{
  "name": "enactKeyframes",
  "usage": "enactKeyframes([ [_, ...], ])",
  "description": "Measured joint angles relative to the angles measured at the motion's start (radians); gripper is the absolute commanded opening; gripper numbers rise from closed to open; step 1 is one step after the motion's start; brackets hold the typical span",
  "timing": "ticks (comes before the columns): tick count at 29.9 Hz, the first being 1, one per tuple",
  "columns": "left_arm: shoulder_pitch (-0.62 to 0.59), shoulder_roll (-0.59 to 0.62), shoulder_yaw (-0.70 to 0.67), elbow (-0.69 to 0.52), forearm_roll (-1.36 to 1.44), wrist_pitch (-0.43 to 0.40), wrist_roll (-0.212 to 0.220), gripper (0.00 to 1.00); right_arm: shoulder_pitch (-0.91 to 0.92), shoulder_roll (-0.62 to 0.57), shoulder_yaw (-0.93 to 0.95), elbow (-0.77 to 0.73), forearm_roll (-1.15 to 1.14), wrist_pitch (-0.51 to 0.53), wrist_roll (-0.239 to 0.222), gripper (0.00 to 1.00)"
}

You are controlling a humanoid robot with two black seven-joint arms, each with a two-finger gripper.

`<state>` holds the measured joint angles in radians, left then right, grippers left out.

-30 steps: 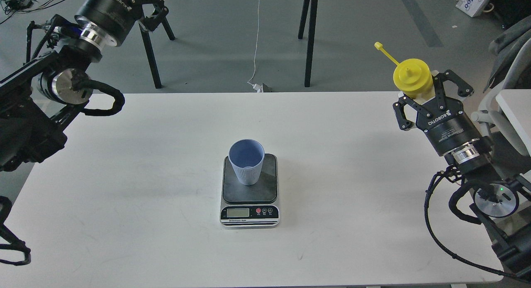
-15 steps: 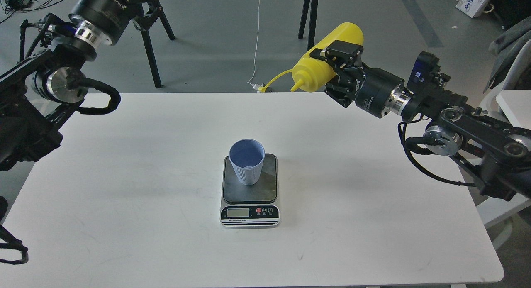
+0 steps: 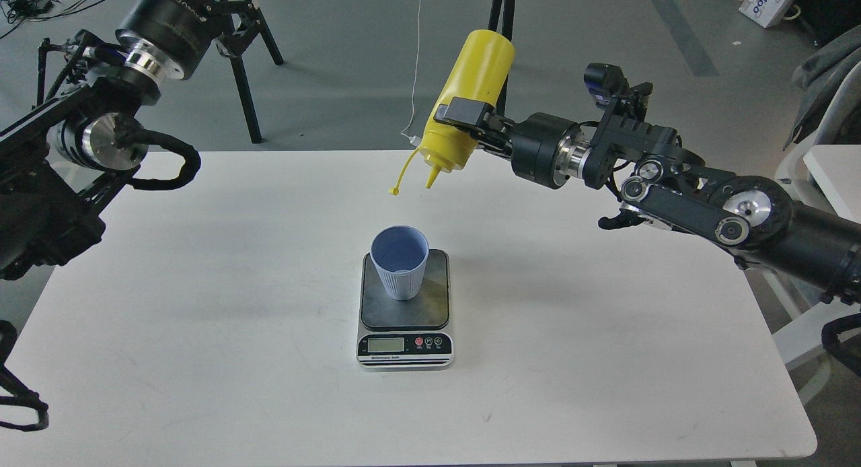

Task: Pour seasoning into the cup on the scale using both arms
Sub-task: 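Hold the inverted bottle over the cup and squeeze out contents, then turn the bottle upright and lower it back toward its spot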

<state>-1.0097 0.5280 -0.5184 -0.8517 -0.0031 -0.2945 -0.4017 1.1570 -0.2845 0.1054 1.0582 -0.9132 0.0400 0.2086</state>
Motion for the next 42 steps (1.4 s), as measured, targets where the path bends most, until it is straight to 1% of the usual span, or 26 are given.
enactKeyframes([
  [6,0.0,0.008,0.0,0.0,0.0,-0.001,-0.001,1.0,0.019,0.094,-0.092,-0.039,-0.077,-0.058,0.002,0.2],
  [12,0.0,0.01,0.0,0.0,0.0,-0.002,-0.002,1.0,0.043,0.174,-0.194,-0.124,-0.138,-0.153,0.038,0.2],
  [16,0.0,0.01,0.0,-0.001,0.0,-0.002,-0.003,1.0,0.045,0.195,-0.211,-0.141,-0.142,-0.172,0.043,0.2],
  [33,0.0,0.014,0.0,-0.001,0.003,-0.002,-0.004,1.0,0.045,0.184,-0.215,-0.141,-0.16,-0.185,0.043,0.2],
  [38,0.0,0.014,0.0,-0.001,0.003,-0.002,-0.003,1.0,0.045,0.136,-0.161,-0.131,-0.132,-0.185,0.036,0.2],
  [42,0.0,0.015,-0.001,-0.001,0.006,-0.002,-0.003,1.0,0.038,0.072,-0.098,-0.089,-0.027,-0.174,0.028,0.2],
])
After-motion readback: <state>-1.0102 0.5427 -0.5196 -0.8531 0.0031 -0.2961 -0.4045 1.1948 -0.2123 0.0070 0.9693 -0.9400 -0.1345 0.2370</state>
